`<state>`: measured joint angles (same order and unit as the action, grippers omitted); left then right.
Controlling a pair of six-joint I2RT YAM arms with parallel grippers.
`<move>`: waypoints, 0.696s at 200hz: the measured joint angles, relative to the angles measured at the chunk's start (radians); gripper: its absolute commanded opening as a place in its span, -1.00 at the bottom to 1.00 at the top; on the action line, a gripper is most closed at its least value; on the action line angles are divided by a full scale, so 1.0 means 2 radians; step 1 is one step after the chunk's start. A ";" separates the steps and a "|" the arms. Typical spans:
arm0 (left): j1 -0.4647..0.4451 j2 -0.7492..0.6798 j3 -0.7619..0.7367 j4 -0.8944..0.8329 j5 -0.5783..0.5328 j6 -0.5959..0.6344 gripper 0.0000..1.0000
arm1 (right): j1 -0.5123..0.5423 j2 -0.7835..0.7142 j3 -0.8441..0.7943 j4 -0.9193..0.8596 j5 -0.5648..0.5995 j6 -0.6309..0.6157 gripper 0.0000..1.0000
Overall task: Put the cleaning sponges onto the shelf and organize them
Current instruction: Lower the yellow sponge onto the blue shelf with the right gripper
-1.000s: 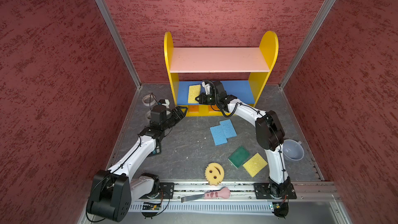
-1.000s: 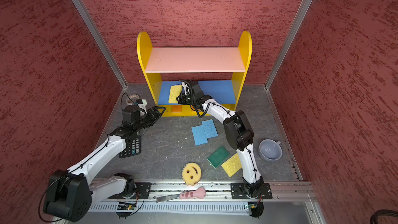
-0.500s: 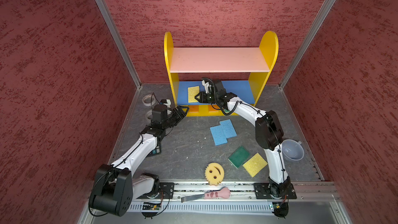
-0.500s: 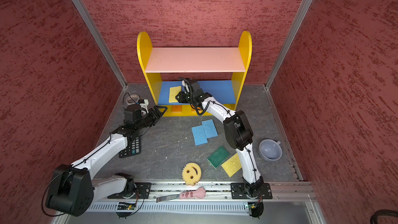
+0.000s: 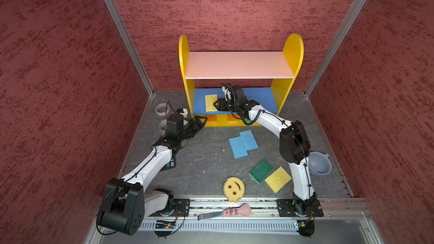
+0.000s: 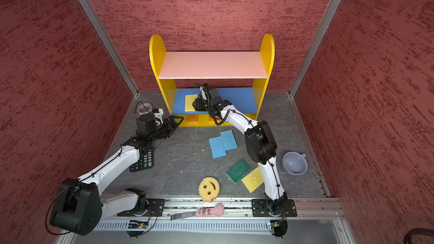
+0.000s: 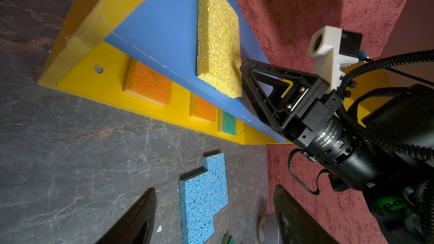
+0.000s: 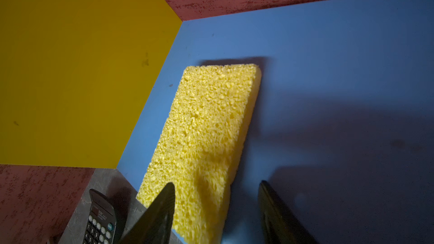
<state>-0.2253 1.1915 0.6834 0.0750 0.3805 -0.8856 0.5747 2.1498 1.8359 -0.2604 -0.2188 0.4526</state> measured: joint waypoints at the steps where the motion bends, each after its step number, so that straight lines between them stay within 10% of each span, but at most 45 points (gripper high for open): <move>1: 0.000 0.000 0.000 0.000 0.000 0.000 0.56 | 0.000 0.000 0.000 0.000 0.000 0.000 0.06; 139: 0.000 -0.004 -0.009 -0.003 -0.002 0.000 0.57 | 0.009 0.002 -0.002 0.003 -0.031 0.007 -0.13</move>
<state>-0.2253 1.1843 0.6647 0.0689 0.3763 -0.8860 0.5934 2.1529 1.8317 -0.2546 -0.2810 0.4664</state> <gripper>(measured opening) 0.784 0.439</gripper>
